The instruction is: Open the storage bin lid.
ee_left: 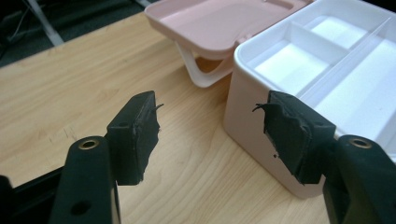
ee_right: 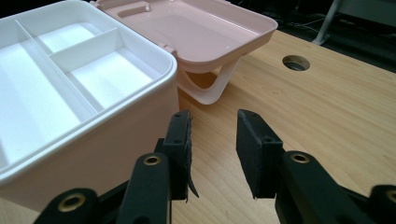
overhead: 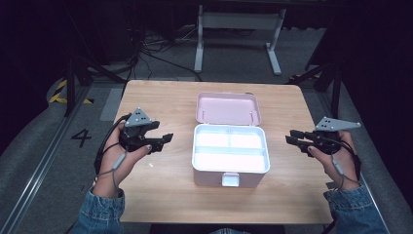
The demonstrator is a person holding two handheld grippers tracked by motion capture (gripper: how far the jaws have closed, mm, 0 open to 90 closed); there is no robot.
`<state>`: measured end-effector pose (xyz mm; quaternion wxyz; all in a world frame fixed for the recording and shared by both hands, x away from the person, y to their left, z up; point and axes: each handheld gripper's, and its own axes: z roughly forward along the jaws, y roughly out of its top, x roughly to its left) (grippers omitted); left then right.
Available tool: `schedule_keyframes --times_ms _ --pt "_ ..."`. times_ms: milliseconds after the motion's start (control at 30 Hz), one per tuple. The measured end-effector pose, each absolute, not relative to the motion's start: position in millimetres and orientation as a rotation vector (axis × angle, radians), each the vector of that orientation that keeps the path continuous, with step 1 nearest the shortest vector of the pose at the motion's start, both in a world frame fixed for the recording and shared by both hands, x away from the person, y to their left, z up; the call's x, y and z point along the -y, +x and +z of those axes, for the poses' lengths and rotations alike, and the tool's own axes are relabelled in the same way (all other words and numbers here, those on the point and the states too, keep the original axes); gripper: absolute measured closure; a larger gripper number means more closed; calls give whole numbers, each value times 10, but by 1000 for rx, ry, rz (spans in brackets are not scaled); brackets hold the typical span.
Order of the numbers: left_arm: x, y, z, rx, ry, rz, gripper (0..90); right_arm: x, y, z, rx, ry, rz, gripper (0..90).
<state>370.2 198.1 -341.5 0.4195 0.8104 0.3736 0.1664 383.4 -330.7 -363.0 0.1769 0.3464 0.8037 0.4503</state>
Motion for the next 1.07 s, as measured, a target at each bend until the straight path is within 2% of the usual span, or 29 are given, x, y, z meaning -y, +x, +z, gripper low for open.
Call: schedule_keyframes --times_ms 100,500,667,1067 --pt "-1981 3713 -3572 -1002 2048 420 364 3304 3843 -3661 -2284 987 1274 661" --pt "-2043 3776 -3891 -1085 2104 397 362 3294 3886 -3771 -2312 1011 1254 657" --pt "-2121 3851 -4039 -1126 2126 334 350 3291 3921 -3836 -2328 1033 1245 655" --pt "-2172 3857 -4012 -1098 2049 311 350 3298 3951 -3879 -2328 1044 1238 649"
